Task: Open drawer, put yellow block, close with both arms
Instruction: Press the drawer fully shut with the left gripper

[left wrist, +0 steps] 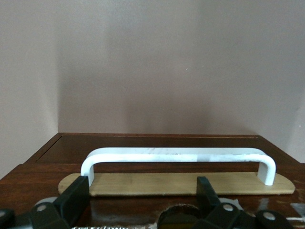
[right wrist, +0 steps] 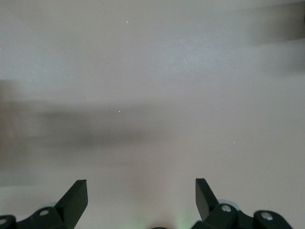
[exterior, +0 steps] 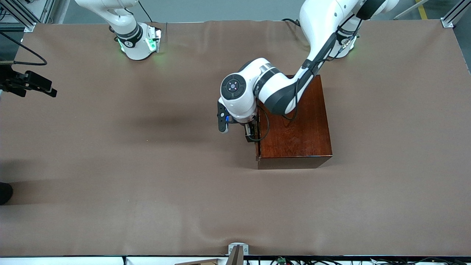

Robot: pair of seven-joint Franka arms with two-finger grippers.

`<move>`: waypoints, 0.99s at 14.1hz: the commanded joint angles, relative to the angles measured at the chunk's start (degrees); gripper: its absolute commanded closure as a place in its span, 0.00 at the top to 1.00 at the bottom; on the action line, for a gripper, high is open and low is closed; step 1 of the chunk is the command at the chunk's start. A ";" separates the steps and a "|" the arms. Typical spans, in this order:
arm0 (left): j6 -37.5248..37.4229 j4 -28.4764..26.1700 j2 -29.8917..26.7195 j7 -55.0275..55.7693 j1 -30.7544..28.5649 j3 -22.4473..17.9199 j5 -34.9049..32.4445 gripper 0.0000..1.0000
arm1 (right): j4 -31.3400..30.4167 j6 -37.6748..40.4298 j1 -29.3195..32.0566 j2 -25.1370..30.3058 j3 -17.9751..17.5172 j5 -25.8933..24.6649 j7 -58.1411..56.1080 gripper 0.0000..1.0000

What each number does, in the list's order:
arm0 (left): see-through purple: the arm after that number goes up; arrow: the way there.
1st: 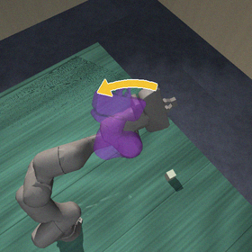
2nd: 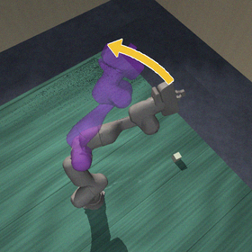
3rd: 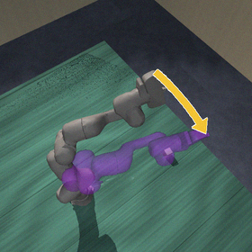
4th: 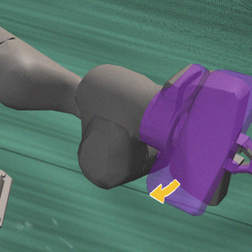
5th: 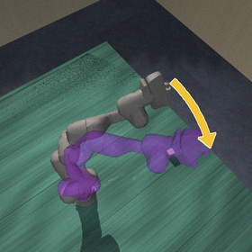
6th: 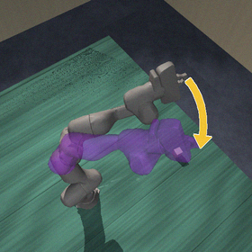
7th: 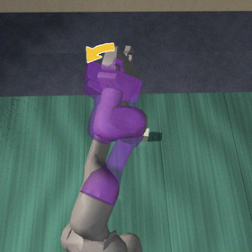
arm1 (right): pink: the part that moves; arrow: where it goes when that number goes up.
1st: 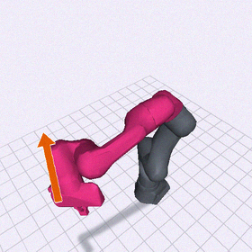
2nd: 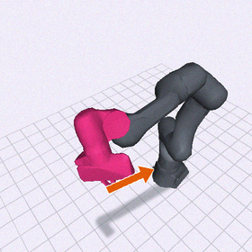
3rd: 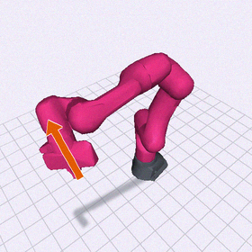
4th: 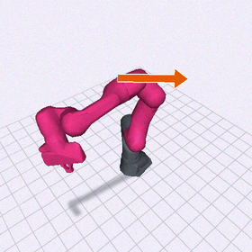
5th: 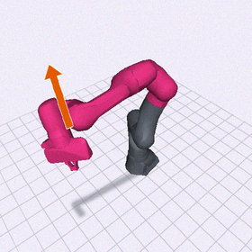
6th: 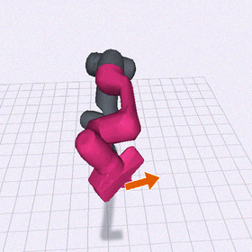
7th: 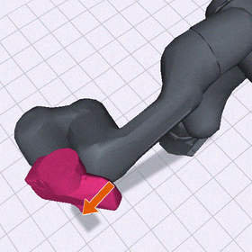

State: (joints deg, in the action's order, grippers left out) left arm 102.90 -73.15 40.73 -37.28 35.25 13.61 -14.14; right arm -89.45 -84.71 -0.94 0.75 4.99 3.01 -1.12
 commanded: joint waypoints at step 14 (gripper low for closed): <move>-6.85 -1.03 -0.39 -0.08 0.96 -1.05 -4.23 1.00 | 0.60 -0.02 -0.03 -0.31 0.02 -0.55 -0.37 1.00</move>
State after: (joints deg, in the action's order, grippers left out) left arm 99.04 -72.97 40.74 -38.17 36.01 13.23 -16.74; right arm -89.46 -84.73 -0.94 0.74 5.00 3.01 -1.12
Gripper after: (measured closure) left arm 0.000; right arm 0.000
